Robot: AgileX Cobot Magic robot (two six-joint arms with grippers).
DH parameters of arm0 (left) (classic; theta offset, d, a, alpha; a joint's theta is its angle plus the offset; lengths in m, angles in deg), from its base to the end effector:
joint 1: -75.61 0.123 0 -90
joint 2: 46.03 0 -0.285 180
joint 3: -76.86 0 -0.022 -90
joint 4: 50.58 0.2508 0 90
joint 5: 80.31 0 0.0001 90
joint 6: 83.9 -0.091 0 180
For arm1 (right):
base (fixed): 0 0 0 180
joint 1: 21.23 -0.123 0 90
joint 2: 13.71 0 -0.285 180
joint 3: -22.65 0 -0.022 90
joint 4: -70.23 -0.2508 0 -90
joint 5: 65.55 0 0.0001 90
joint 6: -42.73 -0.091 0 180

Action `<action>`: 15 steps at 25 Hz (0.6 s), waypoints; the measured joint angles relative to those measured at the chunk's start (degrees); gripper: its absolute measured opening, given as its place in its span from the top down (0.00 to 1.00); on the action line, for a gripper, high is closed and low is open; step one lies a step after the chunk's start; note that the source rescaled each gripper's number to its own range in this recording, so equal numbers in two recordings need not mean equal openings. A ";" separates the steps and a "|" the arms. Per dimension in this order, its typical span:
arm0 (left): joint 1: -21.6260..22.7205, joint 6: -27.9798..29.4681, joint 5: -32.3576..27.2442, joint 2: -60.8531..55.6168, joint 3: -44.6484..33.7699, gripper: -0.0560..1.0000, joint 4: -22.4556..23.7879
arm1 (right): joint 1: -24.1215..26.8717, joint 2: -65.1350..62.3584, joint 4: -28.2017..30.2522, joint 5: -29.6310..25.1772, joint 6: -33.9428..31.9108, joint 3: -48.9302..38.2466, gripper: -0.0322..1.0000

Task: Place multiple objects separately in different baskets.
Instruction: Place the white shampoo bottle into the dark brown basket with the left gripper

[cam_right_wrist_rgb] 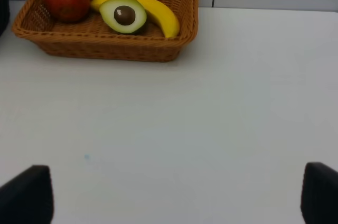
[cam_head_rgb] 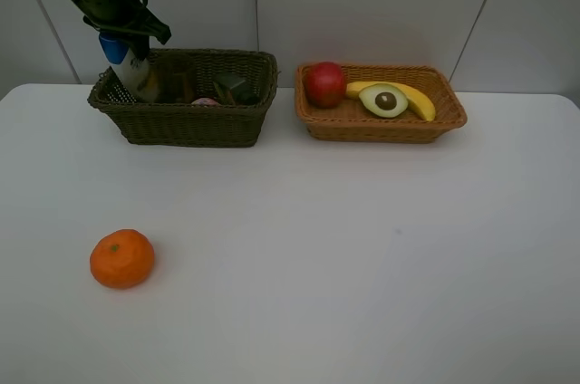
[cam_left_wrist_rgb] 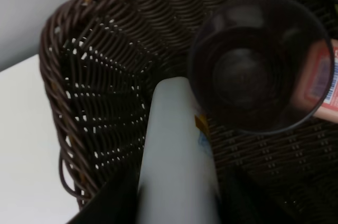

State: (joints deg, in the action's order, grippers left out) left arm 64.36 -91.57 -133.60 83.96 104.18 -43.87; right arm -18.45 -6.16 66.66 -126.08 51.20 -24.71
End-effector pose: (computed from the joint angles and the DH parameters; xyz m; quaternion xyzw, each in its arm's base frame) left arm 0.4624 -0.0833 0.2252 0.1846 0.9591 0.0467 0.2095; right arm -0.0077 0.0053 0.2836 -0.0435 0.8439 -0.0214 0.5343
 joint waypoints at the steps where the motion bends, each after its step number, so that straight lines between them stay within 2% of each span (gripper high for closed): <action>1: 0.00 0.00 -0.06 0.43 0.00 0.50 -0.11 | 0.00 0.00 0.00 0.00 0.00 0.00 0.01; 15: 0.00 0.00 -0.47 2.10 0.00 0.50 -0.22 | 0.00 0.00 0.00 0.00 0.00 0.00 0.01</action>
State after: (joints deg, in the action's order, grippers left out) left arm 64.36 -91.57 -134.07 86.06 104.18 -44.10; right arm -18.45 -6.16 66.66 -126.08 51.20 -24.71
